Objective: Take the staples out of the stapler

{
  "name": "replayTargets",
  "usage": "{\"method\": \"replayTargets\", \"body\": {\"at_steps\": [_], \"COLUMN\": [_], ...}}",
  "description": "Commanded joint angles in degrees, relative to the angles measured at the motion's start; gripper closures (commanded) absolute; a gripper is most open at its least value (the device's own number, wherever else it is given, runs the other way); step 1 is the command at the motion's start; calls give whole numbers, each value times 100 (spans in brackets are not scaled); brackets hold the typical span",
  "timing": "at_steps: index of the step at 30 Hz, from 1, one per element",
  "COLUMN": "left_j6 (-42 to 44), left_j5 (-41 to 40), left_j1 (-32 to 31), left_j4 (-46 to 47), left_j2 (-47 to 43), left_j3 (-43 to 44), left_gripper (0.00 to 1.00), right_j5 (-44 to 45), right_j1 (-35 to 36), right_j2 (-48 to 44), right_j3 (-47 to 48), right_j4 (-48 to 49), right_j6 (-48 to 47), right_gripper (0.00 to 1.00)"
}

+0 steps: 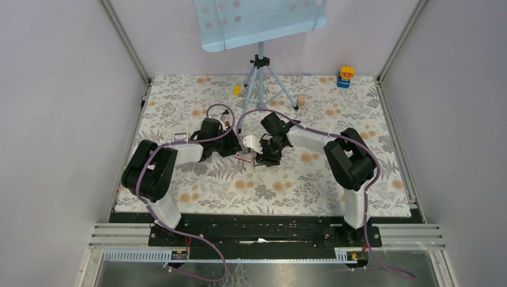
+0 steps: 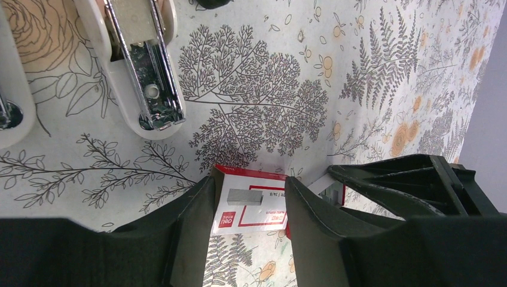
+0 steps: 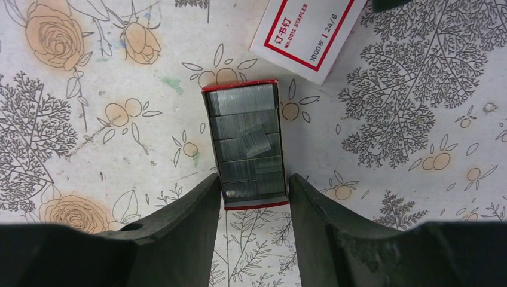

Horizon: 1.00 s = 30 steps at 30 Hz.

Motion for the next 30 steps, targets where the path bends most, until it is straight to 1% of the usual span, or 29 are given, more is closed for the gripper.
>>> {"method": "replayTargets", "body": {"at_steps": [1,7,14,30], "left_j6": [124,189,258,295], "left_j5": [64,17,-48,-43], "left_j1": [-45,-71,-123,-148], "left_j4": [279,188,91,29], "left_j2": [89,101,115,221], "left_j3": [69,100,122,135], "left_gripper": [54,58,58,60], "right_j5": [261,290,332,721], "right_j1": [-29,-29,-27,-33], "right_j2": [176,213,196,175], "right_j3": [196,229,197,132], "right_j4": [142,245,384,538], "right_j6": [113,209,316,543], "right_gripper": [48,48,48,50]}}
